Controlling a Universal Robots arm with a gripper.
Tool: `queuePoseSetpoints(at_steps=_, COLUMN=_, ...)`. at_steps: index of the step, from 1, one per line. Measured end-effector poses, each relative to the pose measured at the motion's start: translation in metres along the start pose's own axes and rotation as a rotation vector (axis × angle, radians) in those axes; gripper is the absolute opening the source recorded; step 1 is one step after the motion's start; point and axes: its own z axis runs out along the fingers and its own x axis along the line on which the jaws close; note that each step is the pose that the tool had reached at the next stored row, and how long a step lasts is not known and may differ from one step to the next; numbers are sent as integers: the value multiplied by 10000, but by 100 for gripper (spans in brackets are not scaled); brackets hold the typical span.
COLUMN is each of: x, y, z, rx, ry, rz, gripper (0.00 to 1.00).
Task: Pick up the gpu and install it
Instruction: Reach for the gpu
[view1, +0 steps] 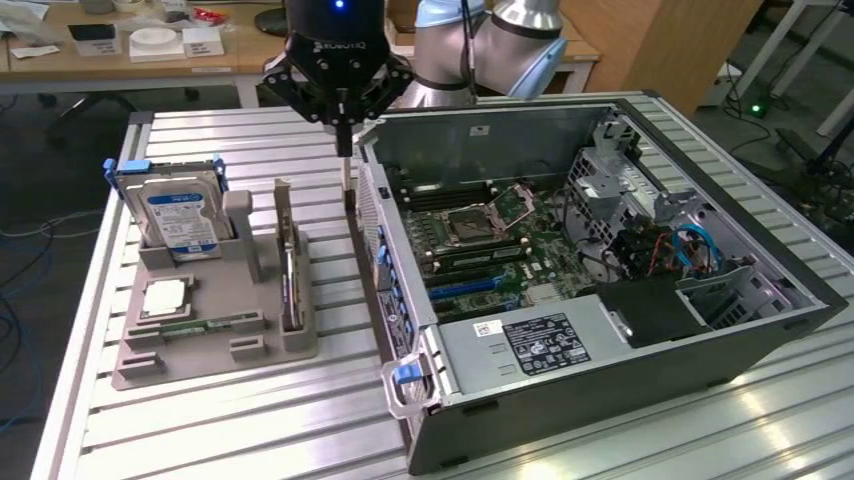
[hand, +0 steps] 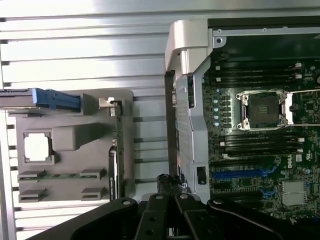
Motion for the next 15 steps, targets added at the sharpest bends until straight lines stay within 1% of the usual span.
queuePoseSetpoints(at_steps=15, x=293, y=-28, z=-8, rx=0, ry=0, rz=1, gripper=10)
